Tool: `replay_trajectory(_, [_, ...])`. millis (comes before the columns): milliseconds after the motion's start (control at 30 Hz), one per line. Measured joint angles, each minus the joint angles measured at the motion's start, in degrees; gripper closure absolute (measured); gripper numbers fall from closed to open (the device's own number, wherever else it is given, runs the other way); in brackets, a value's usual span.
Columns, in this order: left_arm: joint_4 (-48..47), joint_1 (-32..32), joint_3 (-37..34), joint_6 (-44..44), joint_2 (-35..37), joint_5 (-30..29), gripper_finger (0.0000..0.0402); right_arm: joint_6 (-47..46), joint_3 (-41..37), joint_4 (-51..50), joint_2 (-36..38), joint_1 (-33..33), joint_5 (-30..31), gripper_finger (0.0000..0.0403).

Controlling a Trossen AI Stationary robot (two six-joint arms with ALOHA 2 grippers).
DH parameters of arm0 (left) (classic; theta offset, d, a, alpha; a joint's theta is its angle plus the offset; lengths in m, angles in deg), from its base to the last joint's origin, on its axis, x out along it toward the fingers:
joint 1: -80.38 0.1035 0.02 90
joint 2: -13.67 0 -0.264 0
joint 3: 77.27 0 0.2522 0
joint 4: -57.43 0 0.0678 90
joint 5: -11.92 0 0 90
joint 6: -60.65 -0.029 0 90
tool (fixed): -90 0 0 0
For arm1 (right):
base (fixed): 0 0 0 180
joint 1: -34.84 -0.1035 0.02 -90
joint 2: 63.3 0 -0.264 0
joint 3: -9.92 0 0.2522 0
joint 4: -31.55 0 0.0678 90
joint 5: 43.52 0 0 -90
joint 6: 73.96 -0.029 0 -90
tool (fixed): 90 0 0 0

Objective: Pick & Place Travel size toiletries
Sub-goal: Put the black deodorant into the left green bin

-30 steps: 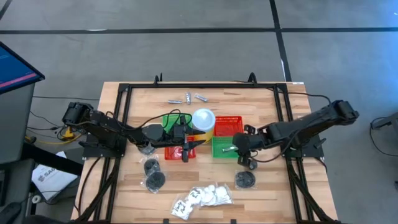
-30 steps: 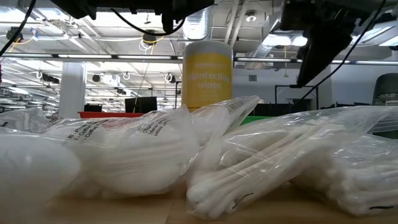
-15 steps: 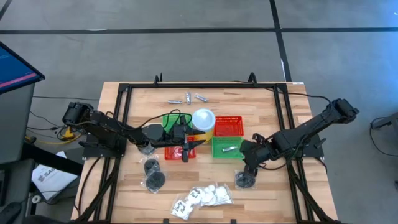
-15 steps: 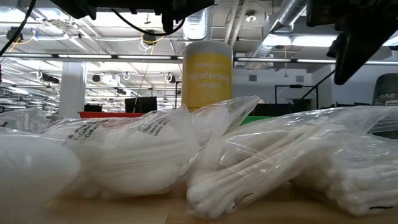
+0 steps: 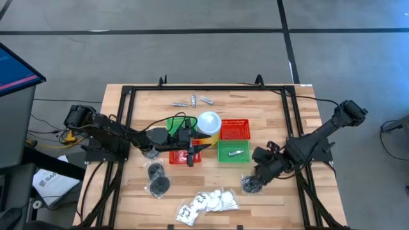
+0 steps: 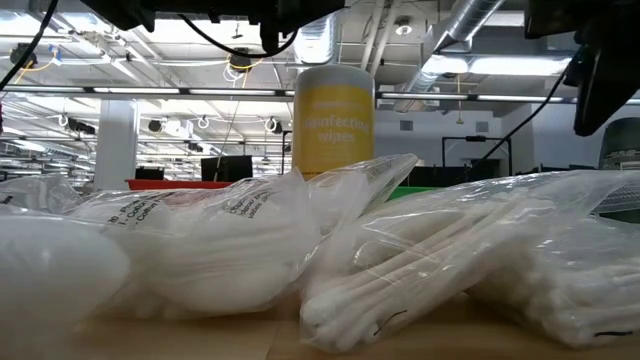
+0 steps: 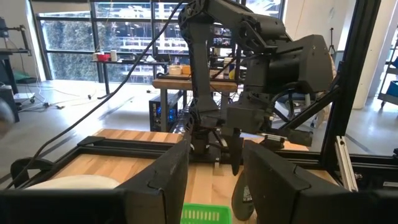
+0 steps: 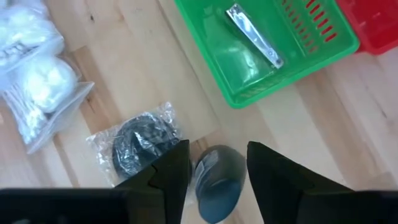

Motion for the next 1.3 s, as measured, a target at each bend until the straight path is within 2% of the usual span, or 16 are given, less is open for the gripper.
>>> replay_trajectory(333, [0.0,0.0,0.0,0.2,0.0,0.0,0.0257,-6.7,0.0,-1.8,-0.2,-2.9,1.9,0.024])
replay_trajectory(500, [0.0,0.0,0.0,0.2,0.0,0.0,0.0257,-9.4,0.0,-2.3,-0.2,-4.7,4.9,0.0241])
replay_trajectory(800, [-0.2,0.0,0.0,0.2,0.0,0.0,0.0257,-12.3,0.0,-2.8,-0.3,-6.0,5.7,0.0239])
replay_trajectory(1300, [-0.4,0.0,0.0,0.7,0.0,0.0,0.0257,-13.9,0.0,-2.1,-12.4,-5.9,4.9,0.0239])
